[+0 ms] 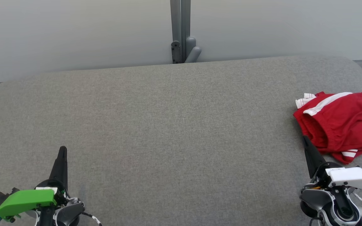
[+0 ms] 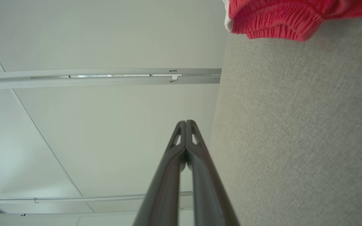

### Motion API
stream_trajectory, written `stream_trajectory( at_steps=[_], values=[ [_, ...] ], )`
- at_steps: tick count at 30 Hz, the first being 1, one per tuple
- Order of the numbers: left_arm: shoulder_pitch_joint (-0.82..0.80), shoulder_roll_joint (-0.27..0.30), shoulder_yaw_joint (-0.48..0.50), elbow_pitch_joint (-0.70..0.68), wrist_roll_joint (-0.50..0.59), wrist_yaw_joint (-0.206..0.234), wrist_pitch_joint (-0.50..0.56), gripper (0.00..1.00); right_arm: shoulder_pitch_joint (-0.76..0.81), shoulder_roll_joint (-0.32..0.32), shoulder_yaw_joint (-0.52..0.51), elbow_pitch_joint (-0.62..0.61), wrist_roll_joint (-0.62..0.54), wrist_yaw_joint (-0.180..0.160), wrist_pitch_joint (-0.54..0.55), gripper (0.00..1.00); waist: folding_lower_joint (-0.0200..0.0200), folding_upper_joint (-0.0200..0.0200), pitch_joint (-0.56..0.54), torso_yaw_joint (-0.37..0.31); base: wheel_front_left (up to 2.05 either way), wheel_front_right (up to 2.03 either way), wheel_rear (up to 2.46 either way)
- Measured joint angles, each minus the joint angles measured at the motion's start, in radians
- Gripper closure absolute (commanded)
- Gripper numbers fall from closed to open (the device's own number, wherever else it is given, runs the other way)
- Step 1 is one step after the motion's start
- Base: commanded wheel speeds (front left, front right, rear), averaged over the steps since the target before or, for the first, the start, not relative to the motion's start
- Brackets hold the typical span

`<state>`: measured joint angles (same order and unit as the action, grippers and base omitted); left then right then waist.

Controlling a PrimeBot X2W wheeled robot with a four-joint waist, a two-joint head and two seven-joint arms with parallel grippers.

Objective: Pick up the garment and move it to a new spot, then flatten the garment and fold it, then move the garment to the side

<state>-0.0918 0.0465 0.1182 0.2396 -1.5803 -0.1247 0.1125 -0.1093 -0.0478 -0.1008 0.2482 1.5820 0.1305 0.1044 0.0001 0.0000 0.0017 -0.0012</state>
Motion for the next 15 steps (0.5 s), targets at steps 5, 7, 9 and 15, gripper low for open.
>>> stream_trajectory(
  at_steps=[5,7,9,15],
  values=[
    [-0.001,0.000,0.003,-0.004,-0.032,-0.003,0.006,1.00,0.001,0.000,-0.006,-0.007,0.028,0.000,0.005,1.00,0.0000,0.0000,0.001,0.001,0.00,0.00,0.00],
    [-0.001,0.000,0.003,-0.005,-0.033,-0.003,0.006,1.00,0.001,0.000,-0.006,-0.007,0.028,0.000,0.005,1.00,0.0000,0.0000,0.001,0.001,0.00,0.00,0.00],
    [-0.001,0.000,0.003,-0.005,-0.033,-0.003,0.006,1.00,0.001,0.000,-0.006,-0.007,0.028,0.000,0.006,1.00,0.0000,0.0000,0.001,0.001,0.00,0.00,0.00],
    [-0.001,0.000,0.003,-0.005,-0.033,-0.003,0.006,1.00,0.001,0.000,-0.006,-0.007,0.028,0.000,0.006,1.00,0.0000,0.0000,0.001,0.001,0.00,0.00,0.00]
  ],
)
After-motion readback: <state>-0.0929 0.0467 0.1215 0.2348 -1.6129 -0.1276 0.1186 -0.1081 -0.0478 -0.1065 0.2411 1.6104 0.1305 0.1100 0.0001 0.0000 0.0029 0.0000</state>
